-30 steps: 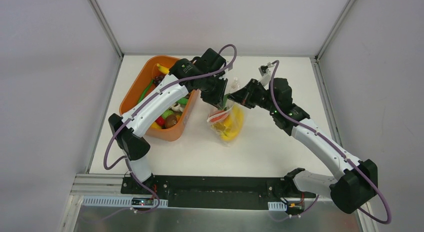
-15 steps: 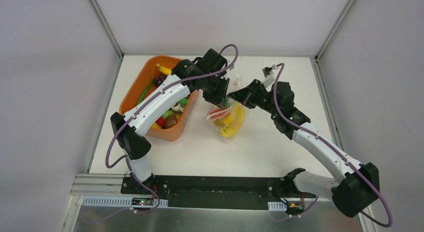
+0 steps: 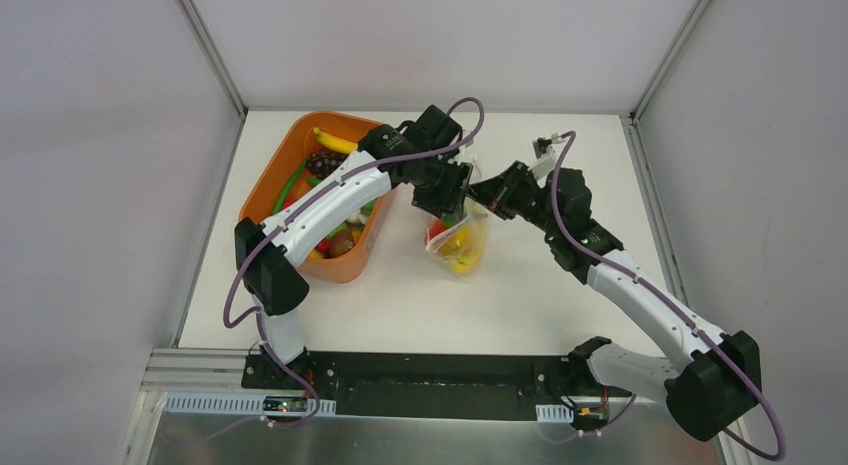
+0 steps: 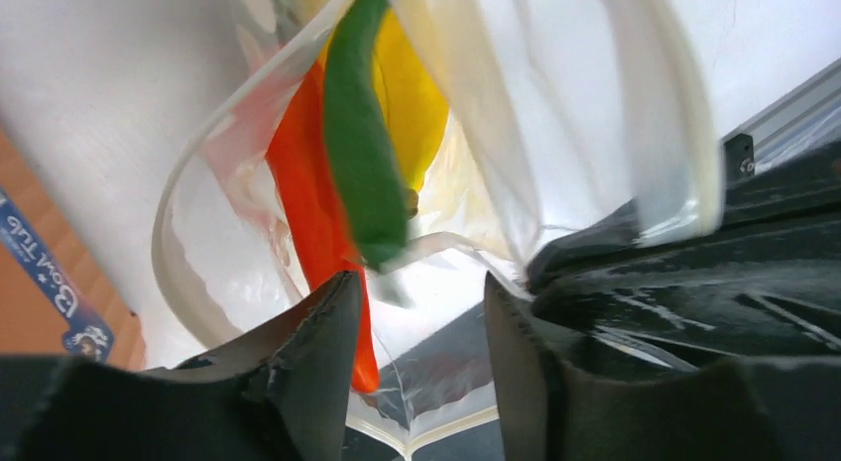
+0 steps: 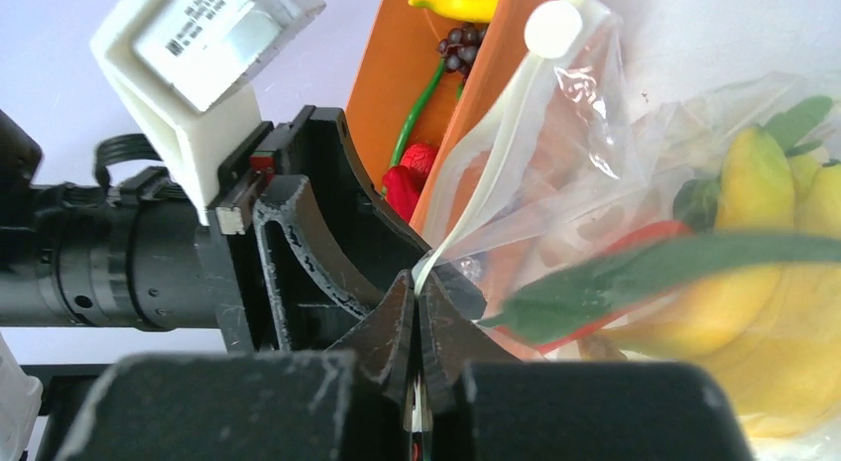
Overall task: Place the food in the zip-top bag and seal the zipper
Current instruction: Place the fake vegetable in the zipper food storage bag, then pick up the fake fruit from the bin.
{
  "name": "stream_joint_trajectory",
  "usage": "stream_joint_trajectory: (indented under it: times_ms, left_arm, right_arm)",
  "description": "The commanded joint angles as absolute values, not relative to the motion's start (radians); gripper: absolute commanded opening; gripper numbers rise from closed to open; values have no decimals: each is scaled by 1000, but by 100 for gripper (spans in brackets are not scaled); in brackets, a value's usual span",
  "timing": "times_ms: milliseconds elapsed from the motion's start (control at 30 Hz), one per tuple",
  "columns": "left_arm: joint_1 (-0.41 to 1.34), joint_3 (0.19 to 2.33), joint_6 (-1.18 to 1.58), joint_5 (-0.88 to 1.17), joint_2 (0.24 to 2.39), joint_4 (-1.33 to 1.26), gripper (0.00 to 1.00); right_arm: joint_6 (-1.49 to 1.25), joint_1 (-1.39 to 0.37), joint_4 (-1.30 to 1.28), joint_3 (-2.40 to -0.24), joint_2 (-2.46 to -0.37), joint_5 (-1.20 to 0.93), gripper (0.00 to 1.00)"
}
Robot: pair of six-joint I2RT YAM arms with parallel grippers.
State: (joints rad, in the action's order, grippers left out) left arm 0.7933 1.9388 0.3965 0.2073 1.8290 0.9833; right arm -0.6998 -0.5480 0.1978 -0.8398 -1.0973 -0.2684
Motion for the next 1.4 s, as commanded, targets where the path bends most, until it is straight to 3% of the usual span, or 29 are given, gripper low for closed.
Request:
stream_joint_trajectory:
  times_ms: [0, 133, 367, 600, 833, 1367]
  left_arm:
    - [807, 1886, 419, 193, 1781, 893, 59]
    - [805, 1836, 414, 156, 1732, 866, 70]
    - [803, 1730, 414, 99, 1577, 766, 76]
    - [760, 1544, 459, -148, 1381, 648, 79]
    - [630, 1323, 531, -305, 1202, 556, 98]
    - [307, 1236, 573, -360, 1200, 609, 99]
  right_arm:
    - [-723, -544, 283, -832, -1043, -242, 0]
    - [-724, -536, 281, -821, -1033, -233, 0]
    - [-729, -523, 281, -807, -1033, -230, 0]
    - [-714, -516, 257, -814, -1036, -248, 0]
    - [-689, -515, 235, -818, -1028, -229, 0]
    - [-688, -513, 235, -832, -1045, -240, 0]
